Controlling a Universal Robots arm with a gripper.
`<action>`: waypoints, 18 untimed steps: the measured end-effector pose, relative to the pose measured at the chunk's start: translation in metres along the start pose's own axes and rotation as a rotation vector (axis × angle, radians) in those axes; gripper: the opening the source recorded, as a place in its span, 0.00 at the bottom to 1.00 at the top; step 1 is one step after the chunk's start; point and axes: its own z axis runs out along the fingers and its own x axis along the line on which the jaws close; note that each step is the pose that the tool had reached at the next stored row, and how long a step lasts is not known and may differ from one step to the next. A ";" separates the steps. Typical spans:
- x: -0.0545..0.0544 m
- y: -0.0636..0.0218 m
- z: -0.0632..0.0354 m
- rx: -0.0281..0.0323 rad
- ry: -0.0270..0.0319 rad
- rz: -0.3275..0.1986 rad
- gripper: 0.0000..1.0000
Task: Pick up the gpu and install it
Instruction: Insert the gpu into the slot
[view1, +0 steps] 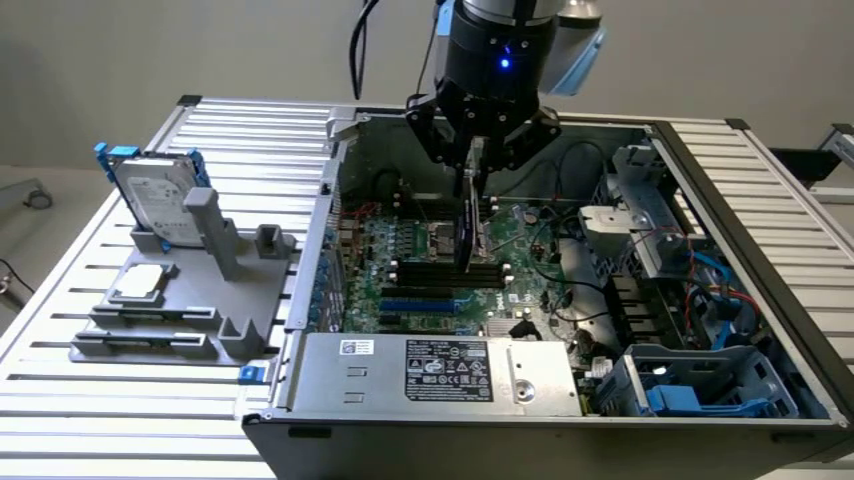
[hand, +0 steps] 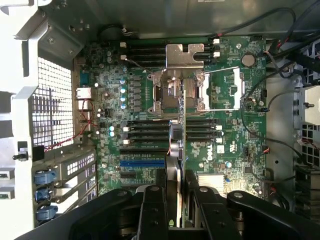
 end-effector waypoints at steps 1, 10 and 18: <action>0.000 0.0000 0.0000 0.0000 0.0000 0.000 0.26; 0.000 -0.0001 0.0014 0.0004 0.0007 -0.011 0.26; 0.000 -0.0005 0.0082 0.0067 0.0096 -0.156 0.26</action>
